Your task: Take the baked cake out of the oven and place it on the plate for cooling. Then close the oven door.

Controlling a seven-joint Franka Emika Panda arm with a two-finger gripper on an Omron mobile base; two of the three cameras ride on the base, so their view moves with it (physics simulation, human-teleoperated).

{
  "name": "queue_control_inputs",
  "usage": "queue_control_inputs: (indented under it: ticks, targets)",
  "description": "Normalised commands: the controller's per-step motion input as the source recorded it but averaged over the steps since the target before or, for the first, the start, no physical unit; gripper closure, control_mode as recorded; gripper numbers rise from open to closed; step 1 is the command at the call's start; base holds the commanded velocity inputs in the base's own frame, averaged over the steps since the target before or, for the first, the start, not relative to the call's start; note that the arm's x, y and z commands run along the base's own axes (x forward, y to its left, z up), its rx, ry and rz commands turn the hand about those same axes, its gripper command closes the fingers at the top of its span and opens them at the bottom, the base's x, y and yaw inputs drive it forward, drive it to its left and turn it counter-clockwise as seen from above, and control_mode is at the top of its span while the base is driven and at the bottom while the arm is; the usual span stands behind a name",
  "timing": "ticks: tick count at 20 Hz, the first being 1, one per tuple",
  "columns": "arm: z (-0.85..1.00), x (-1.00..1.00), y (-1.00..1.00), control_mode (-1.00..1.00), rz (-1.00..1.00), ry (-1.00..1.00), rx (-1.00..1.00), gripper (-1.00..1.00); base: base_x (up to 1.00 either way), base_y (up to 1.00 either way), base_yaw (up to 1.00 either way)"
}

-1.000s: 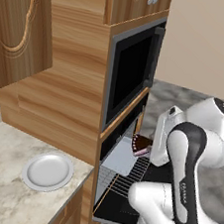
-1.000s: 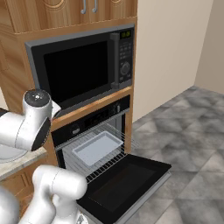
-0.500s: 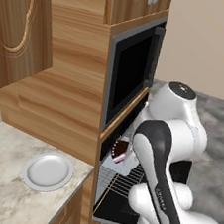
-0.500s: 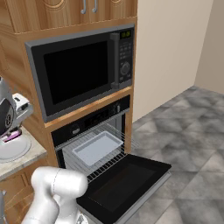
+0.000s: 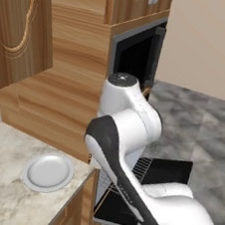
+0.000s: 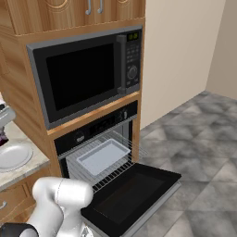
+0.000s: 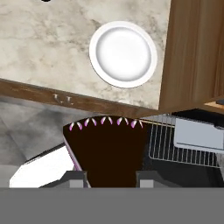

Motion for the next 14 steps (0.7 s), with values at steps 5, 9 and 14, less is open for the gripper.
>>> queue_control_inputs:
  ticks: [5,9,14]
  targets:
    - [-0.19,0.16,0.4,-1.0,-0.05,0.03,-0.1,1.0,0.0,0.0,0.0]
    - [-0.32,0.18,0.19,-1.0,-0.03,0.0,-0.04,1.0,0.0,0.0,0.0]
    - [-0.46,0.18,0.02,-1.0,-0.01,0.0,0.0,1.0,0.0,0.0,0.0]
